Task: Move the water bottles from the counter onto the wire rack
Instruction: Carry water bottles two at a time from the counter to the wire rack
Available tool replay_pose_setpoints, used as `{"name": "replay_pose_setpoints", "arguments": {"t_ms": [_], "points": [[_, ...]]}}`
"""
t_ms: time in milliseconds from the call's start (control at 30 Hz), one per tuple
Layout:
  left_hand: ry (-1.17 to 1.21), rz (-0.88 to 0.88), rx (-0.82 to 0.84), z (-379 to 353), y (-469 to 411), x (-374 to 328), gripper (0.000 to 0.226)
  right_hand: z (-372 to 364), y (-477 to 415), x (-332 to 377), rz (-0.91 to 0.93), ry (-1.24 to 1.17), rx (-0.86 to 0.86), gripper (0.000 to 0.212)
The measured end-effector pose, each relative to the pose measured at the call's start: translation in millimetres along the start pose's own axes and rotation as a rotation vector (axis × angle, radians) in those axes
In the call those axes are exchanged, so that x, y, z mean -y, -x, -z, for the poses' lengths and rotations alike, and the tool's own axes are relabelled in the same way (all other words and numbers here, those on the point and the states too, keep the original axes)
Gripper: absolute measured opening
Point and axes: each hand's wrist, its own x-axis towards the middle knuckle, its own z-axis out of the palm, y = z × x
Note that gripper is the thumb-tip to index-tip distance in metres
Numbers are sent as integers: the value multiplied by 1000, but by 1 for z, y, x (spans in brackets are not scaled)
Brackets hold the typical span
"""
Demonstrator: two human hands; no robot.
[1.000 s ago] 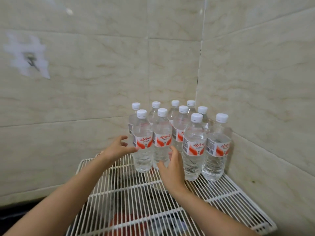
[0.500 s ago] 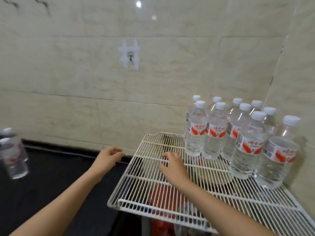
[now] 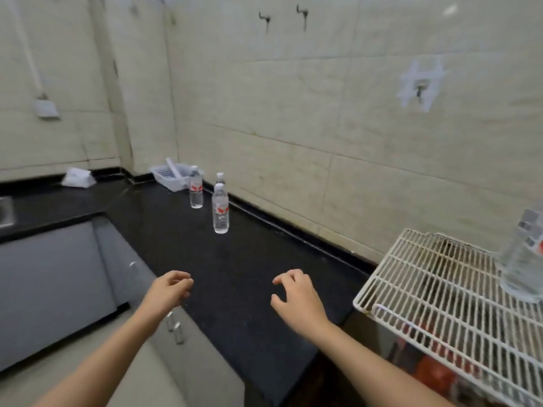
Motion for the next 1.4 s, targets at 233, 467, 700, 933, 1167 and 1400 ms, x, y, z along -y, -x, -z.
{"name": "replay_pose_setpoints", "arguments": {"t_ms": [233, 467, 700, 933, 1167, 1400], "points": [[38, 102, -126, 151, -11, 74, 8, -101, -43, 81, -83, -13, 122, 32], [85, 186, -292, 273, -26, 133, 13, -196, -65, 169, -92, -41, 313, 32], [139, 261, -316, 287, -61, 161, 10, -239, -117, 192, -116, -120, 356, 30], [117, 256, -338, 295, -156, 150, 9, -268, -230, 201, -63, -123, 305, 33], [24, 199, -363, 304, -264, 126, 9, -285, -347, 224, 49, -83, 316, 35], [-12, 243, -324, 297, -337, 140, 7, -308, -418, 223, 72, -36, 360, 38]]}}
